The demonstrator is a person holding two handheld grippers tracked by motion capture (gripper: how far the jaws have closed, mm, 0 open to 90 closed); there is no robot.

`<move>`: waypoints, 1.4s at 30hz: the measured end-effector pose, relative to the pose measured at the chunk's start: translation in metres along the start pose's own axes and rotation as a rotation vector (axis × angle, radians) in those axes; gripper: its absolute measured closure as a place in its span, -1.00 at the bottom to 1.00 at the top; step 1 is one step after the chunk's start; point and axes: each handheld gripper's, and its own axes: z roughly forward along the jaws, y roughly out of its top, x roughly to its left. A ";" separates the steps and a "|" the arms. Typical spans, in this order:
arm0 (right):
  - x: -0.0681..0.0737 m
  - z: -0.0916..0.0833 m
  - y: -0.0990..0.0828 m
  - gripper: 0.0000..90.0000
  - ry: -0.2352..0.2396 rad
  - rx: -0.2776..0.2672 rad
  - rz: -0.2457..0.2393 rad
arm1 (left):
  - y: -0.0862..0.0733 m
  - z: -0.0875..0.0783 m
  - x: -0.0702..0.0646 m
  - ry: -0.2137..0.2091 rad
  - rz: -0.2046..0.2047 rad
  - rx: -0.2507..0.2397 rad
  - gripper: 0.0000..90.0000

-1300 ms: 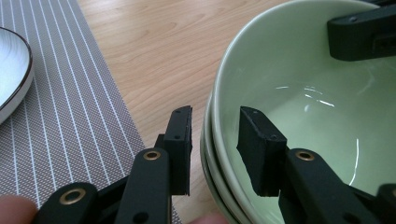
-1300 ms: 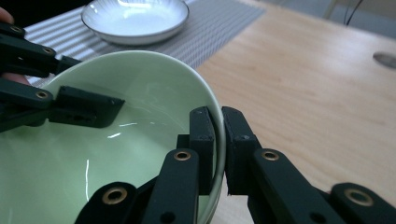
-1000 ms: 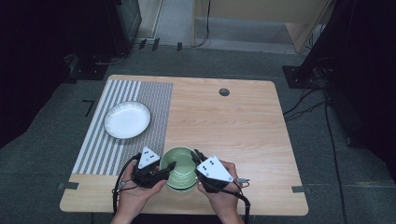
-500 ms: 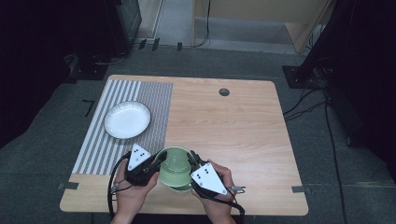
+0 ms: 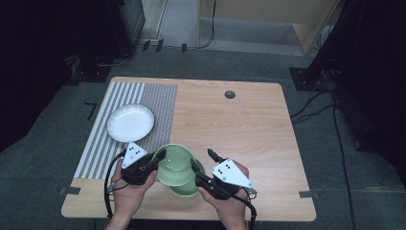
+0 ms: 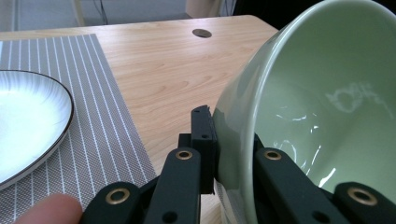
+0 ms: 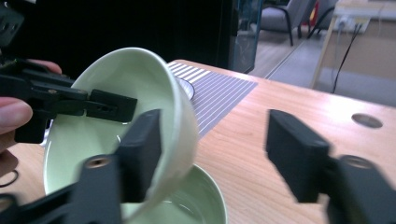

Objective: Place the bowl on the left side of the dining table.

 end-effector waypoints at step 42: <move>-0.090 -0.032 -0.051 -0.60 -0.115 0.102 0.137 | 0.017 -0.017 0.082 0.124 -0.119 -0.094 0.86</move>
